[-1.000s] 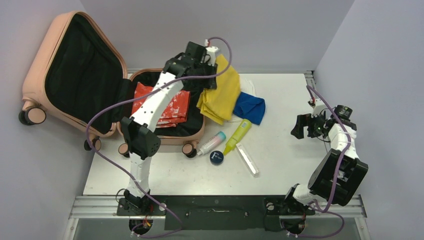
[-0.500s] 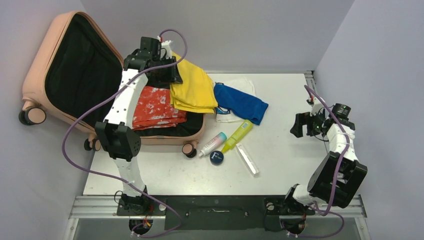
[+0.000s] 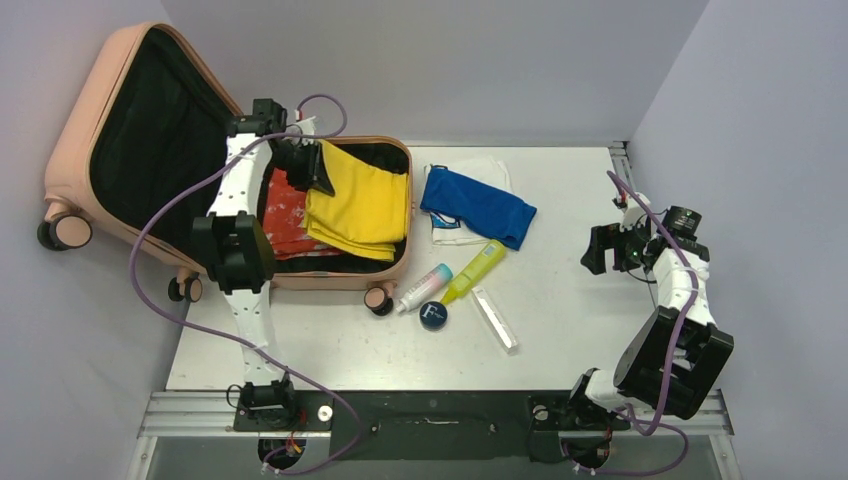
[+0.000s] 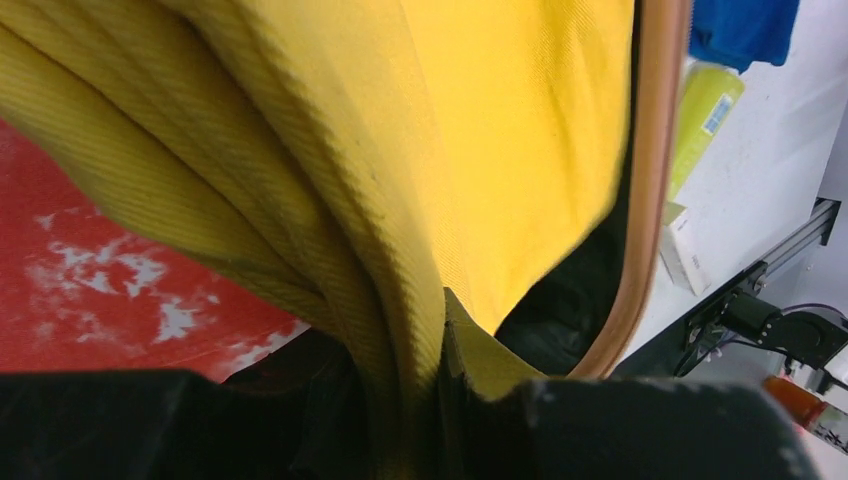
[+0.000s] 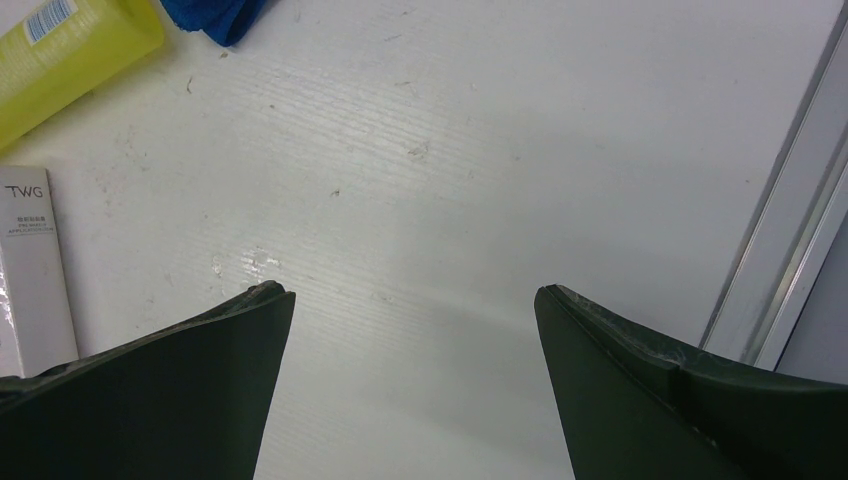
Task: Pack the luggage
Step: Place the clothes in the luggage.
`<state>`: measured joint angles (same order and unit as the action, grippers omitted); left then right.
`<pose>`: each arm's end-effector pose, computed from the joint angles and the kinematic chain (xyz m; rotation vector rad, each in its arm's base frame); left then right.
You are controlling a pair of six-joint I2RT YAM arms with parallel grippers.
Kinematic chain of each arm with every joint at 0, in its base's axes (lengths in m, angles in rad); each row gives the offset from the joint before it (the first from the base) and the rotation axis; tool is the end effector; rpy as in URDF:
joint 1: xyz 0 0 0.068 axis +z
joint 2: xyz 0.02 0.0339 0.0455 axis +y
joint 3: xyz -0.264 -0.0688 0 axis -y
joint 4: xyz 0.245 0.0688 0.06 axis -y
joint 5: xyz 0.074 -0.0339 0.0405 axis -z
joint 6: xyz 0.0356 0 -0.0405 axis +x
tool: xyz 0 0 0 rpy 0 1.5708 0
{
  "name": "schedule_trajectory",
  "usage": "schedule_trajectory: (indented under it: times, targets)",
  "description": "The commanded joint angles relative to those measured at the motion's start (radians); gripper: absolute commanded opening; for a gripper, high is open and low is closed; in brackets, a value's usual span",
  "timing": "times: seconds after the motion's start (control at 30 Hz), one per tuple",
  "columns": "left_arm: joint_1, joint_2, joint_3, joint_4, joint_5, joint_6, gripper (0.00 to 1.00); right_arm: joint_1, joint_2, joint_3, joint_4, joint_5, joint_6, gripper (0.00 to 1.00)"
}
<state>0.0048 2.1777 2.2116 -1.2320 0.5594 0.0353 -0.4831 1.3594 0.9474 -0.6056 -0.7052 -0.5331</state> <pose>0.4514 -0.0167 0.3016 0.1849 2.6614 -0.7549 0.2465 -0.1032 0.2425 -0.2976 2.2926 0.4217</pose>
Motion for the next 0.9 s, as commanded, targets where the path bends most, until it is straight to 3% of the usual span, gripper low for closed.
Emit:
schedule_trajectory:
  times: [0.0,0.2,0.37,0.53,0.87]
  targets:
    - [0.073,0.023,0.088,-0.095,0.123,0.120,0.00,0.009,-0.045,-0.012,0.037,-0.002,0.010,0.96]
    - [0.093,0.028,0.126,-0.090,0.064,0.219,0.00,0.015,-0.040,-0.012,0.037,-0.004,0.011,0.96]
    - [0.115,-0.079,-0.025,0.088,0.023,0.201,0.00,0.018,-0.040,-0.012,0.039,-0.004,0.012,0.96]
    - [0.175,-0.118,-0.068,0.164,0.030,0.150,0.00,0.017,-0.042,-0.016,0.040,-0.003,0.007,0.96]
    - [0.241,-0.115,-0.051,0.174,0.020,0.156,0.00,0.021,-0.037,-0.021,0.049,-0.008,0.010,0.96]
